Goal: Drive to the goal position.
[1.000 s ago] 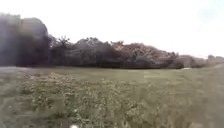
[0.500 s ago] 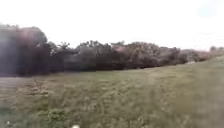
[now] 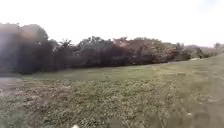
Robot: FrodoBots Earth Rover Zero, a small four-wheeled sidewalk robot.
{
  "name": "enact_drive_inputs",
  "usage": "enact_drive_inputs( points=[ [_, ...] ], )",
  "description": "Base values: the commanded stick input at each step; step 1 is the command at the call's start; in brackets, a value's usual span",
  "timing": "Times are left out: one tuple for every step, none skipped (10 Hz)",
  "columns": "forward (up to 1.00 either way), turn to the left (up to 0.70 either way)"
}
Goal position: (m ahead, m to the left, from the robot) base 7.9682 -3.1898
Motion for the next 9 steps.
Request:
enact_drive_inputs(
  points=[
    [1.00,0.00],
    [1.00,0.00],
    [1.00,0.00],
    [1.00,0.00],
    [1.00,0.00],
    [1.00,0.00],
    [1.00,0.00],
    [1.00,0.00],
    [1.00,0.00]
  ],
)
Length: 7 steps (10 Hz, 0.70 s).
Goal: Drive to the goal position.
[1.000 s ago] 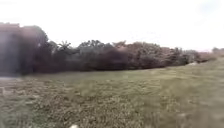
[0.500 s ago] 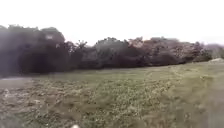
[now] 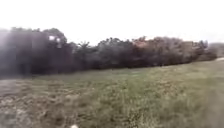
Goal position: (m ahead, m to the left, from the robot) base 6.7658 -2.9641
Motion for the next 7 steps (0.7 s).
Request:
enact_drive_inputs(
  points=[
    [1.00,0.00],
    [1.00,0.00],
    [1.00,0.00],
    [1.00,0.00],
    [1.00,0.00],
    [1.00,0.00],
    [1.00,0.00]
  ],
)
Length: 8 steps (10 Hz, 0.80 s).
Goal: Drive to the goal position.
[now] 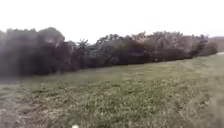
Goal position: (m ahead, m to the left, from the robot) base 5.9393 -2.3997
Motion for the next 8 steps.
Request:
enact_drive_inputs(
  points=[
    [1.00,0.00],
    [1.00,0.00],
    [1.00,0.00],
    [1.00,0.00],
    [1.00,0.00],
    [1.00,0.00],
    [1.00,0.00],
    [1.00,0.00]
  ],
)
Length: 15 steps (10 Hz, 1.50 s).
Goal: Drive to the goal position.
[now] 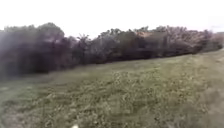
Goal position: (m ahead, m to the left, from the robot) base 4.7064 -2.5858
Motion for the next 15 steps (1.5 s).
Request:
enact_drive_inputs(
  points=[
    [1.00,0.00],
    [1.00,0.00],
    [1.00,0.00],
    [1.00,0.00],
    [1.00,0.00],
    [1.00,0.00],
    [1.00,0.00],
    [1.00,0.00],
    [1.00,0.00],
    [1.00,0.00],
    [1.00,-0.01],
    [1.00,-0.05],
    [1.00,-0.21],
    [1.00,-0.29],
    [1.00,-0.36]
  ],
)
